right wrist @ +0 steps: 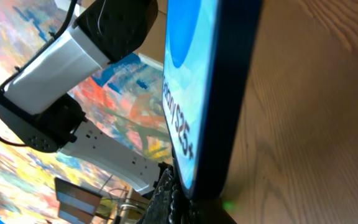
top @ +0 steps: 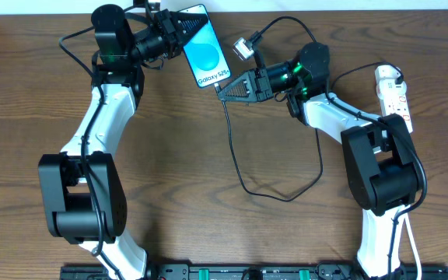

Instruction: Plug charger to phone and switch on socket

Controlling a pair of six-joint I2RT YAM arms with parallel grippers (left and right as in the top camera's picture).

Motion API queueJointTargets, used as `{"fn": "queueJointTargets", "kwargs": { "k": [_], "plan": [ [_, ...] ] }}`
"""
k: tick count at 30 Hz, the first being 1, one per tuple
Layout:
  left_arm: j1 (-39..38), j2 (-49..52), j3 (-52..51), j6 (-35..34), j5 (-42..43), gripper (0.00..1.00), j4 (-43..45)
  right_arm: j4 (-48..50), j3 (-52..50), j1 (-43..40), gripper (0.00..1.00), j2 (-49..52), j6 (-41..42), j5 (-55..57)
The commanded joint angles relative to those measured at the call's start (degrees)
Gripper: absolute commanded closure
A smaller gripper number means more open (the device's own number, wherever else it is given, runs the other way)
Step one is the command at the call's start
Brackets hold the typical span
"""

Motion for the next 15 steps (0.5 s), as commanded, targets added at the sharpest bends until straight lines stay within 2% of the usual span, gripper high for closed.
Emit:
{"fn": "queueJointTargets", "kwargs": {
  "k": [1, 15],
  "plan": [
    [-0.3, -1.0, 0.5, -0.8, 2.3, 0.93, 0.5, -0.7, 0.2, 0.6, 0.99, -0.4, 0.5, 2.4],
    [-0.3, -1.0, 0.5, 0.4, 3.1, 0.93, 0.5, -0.8, 0.2, 0.6, 0.99, -0.4, 2.2, 3.7]
  ]
}}
